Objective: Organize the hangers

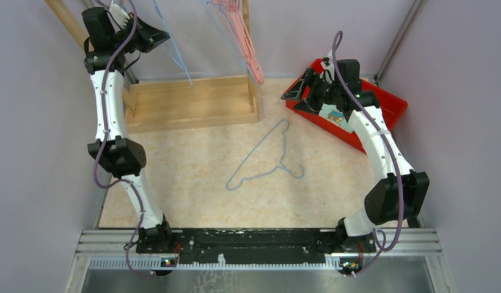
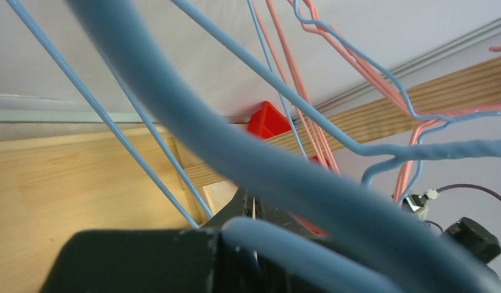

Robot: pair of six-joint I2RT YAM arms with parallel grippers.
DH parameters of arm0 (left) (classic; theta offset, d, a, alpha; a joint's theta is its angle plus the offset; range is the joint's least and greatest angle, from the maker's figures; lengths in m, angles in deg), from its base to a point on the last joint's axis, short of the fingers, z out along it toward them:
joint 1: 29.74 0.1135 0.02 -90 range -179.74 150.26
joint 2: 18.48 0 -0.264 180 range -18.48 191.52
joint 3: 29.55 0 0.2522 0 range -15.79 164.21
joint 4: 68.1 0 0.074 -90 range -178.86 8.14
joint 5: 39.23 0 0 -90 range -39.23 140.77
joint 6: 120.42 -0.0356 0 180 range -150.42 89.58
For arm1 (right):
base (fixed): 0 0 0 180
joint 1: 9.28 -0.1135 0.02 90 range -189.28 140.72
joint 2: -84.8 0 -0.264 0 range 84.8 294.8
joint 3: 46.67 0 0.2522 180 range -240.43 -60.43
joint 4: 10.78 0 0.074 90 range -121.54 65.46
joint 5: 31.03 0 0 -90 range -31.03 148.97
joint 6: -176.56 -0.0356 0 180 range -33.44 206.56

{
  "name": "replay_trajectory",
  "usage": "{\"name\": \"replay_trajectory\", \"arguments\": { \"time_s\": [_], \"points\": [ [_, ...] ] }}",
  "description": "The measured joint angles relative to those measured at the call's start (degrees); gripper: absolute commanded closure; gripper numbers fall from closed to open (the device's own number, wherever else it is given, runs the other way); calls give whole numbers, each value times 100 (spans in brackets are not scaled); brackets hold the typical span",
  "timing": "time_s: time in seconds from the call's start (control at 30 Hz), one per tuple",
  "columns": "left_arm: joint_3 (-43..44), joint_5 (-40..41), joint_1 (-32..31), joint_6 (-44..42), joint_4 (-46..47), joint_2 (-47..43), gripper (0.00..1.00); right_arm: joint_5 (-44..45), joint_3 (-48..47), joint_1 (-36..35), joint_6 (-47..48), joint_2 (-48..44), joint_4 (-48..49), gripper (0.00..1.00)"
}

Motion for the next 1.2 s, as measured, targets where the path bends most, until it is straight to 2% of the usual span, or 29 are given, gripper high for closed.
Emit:
{"name": "replay_trajectory", "arguments": {
  "time_s": [0.3,0.9,1.13,1.2],
  "points": [
    [116,-809,221,1217,1023,315,100,15,-151,0,-83,-2,13,30],
    [144,-1635,431,2669,1886,424,98,-144,-66,0,-323,-2,317,31],
    [146,-1657,472,2909,2179,498,79,-184,61,0,-391,-4,387,31],
    [146,-1659,487,2879,2175,498,77,-188,120,0,-398,-4,455,31]
  ]
}}
